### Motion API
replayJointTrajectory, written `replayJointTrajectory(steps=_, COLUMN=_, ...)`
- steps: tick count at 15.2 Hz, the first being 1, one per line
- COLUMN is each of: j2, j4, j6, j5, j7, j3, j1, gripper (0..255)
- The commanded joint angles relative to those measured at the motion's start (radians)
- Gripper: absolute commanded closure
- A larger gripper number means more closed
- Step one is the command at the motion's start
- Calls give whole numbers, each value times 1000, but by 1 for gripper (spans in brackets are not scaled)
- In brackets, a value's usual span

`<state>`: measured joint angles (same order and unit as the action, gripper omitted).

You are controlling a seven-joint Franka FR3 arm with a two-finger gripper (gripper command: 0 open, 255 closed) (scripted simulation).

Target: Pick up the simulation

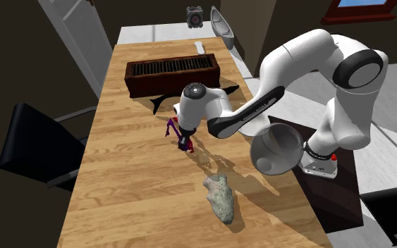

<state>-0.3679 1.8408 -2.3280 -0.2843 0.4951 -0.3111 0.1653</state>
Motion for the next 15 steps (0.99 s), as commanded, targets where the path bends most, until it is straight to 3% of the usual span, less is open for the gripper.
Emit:
replayJointTrajectory(steps=1, j2=12, j4=-1, j6=16, j5=7, j7=-5, j3=-2, j1=-3, gripper=255)
replayJointTrajectory(steps=15, j2=84, j4=-83, j6=163, j5=55, j7=-48, j3=-21, j1=-13, gripper=255)
